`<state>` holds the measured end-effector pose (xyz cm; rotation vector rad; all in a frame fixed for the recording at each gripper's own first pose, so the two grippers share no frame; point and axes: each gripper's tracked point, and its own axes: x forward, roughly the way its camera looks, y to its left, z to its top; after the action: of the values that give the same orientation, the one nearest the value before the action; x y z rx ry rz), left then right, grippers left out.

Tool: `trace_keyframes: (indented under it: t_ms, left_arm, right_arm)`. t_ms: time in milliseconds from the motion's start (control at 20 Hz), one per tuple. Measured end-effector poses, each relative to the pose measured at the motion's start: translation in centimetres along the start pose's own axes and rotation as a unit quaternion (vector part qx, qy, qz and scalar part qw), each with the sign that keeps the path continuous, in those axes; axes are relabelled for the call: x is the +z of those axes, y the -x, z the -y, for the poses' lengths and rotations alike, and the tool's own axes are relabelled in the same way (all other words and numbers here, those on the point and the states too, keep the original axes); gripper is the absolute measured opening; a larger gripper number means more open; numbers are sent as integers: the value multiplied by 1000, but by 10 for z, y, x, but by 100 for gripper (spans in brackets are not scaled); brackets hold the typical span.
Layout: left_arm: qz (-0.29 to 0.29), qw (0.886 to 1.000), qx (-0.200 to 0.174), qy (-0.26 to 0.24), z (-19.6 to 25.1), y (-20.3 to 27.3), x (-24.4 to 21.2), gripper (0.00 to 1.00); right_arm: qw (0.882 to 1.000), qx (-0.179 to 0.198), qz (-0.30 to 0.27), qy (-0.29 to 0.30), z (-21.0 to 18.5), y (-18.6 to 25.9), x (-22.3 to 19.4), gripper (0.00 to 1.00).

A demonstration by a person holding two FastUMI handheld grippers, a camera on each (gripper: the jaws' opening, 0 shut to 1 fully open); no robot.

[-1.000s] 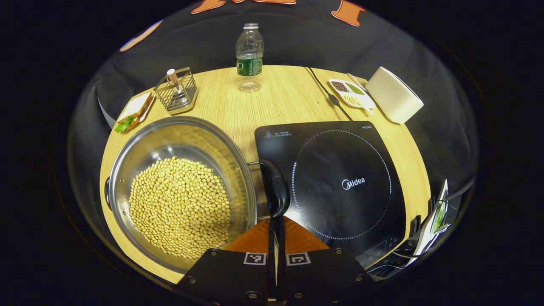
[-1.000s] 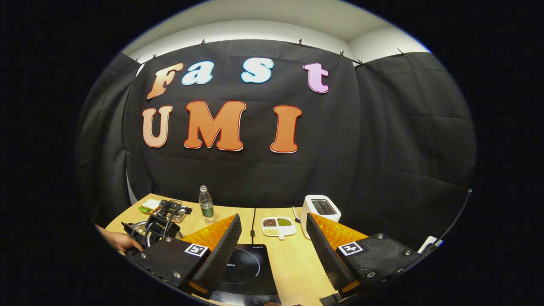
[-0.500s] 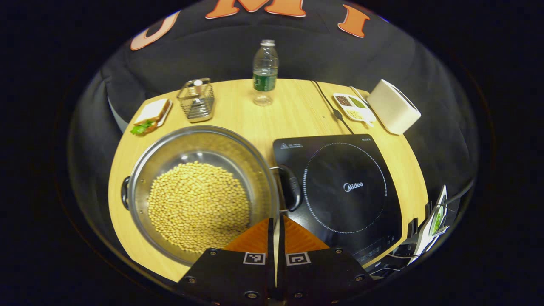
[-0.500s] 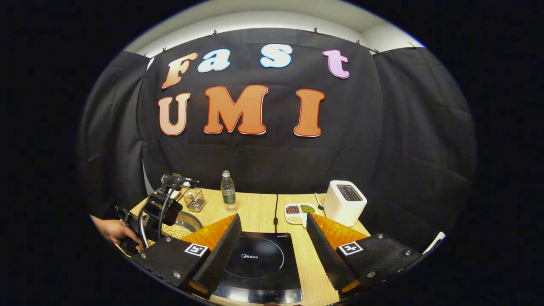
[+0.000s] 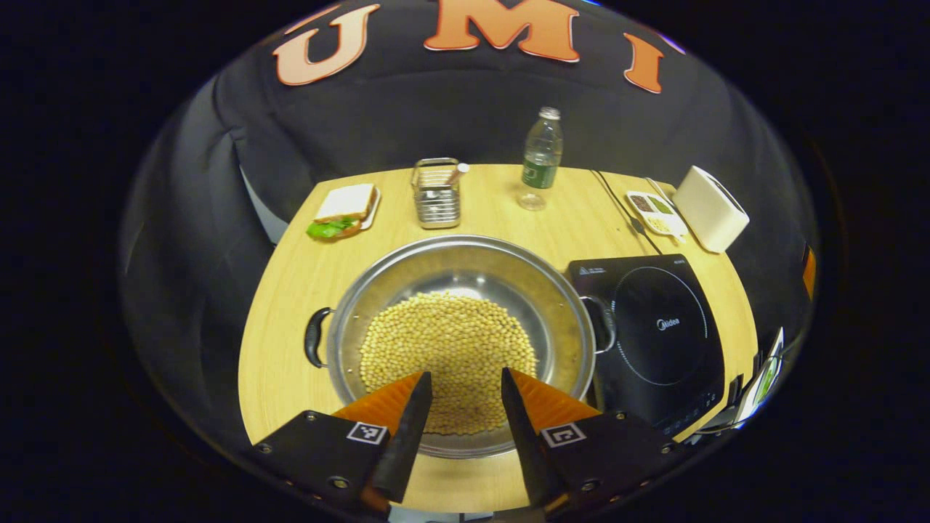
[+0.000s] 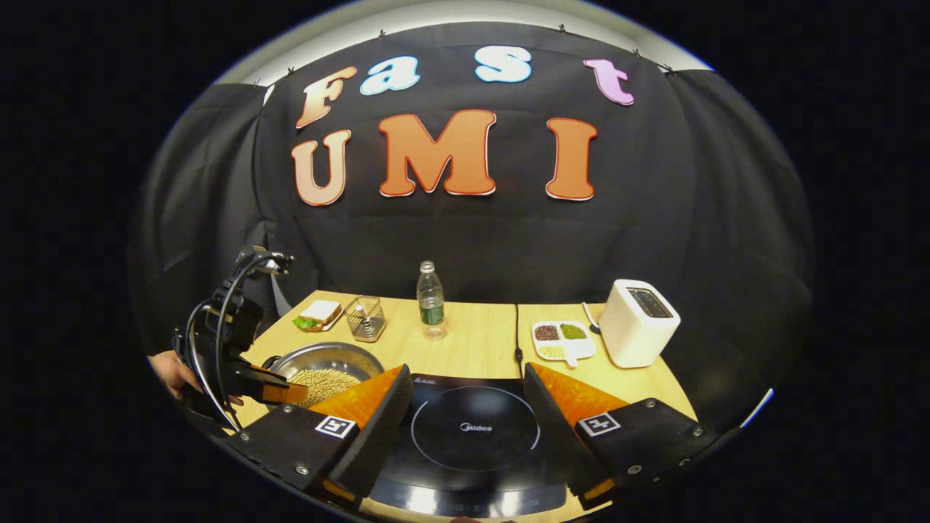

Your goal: First push the handle of the pot to place it horizontally, then grasp the pot with both hands and set it on the induction cooktop.

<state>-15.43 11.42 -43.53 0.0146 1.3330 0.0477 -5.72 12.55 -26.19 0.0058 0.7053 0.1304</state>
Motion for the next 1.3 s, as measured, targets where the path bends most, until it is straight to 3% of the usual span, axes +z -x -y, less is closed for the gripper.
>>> trace_keyframes:
  t_ms: [150,200,700,1300]
  left_arm:
    - [9,1000,20,7,-42,3,3,88]
    - [13,1000,28,5,-55,4,4,89]
    - [33,999,26,-15,-127,-12,10,89]
    - [0,1000,-2,-6,-152,-54,-6,89]
  right_arm:
    - [1000,17,-26,-3,-26,-12,-12,96]
    - [999,22,-34,-4,-34,-17,-16,96]
    - [987,38,-158,-6,-94,-67,-86,96]
    - [964,32,-263,-5,-114,-121,-144,96]
